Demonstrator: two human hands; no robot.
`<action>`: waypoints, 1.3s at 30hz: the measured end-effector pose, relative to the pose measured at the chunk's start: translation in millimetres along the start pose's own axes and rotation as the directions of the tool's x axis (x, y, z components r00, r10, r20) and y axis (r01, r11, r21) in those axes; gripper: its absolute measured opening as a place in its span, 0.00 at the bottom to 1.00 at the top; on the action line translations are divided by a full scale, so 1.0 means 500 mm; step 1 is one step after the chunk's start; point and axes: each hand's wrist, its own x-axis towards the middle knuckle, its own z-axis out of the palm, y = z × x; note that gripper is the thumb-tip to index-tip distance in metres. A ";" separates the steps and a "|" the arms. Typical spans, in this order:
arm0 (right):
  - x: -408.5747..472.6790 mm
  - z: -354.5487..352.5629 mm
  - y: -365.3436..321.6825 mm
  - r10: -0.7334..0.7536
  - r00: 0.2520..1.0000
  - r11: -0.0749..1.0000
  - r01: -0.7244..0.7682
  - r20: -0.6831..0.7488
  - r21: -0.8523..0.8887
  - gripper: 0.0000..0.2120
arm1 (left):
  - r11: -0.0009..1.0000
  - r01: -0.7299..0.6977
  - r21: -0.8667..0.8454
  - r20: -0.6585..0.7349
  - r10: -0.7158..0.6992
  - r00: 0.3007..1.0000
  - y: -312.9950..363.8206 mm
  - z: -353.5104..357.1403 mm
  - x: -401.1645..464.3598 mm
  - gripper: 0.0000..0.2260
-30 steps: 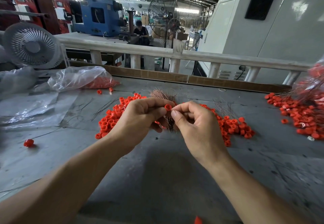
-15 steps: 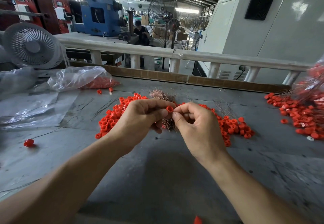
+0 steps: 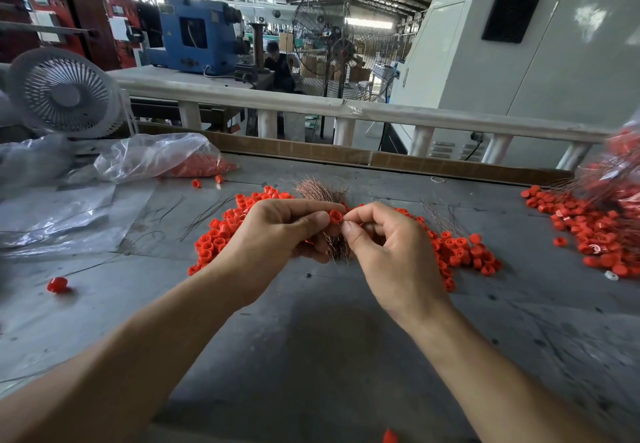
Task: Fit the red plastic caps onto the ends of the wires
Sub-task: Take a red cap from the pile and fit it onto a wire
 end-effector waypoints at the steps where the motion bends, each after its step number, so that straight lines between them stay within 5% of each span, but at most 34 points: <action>1: 0.000 -0.001 0.000 0.000 1.000 1.000 0.000 0.000 0.001 0.07 | 1.000 0.004 -0.005 0.003 -0.004 1.000 0.001 0.000 0.000 0.10; 39: 0.002 0.002 0.010 0.071 0.992 0.980 -0.090 0.106 0.177 0.12 | 0.984 0.029 -0.175 0.030 -0.024 0.999 0.008 0.006 -0.001 0.12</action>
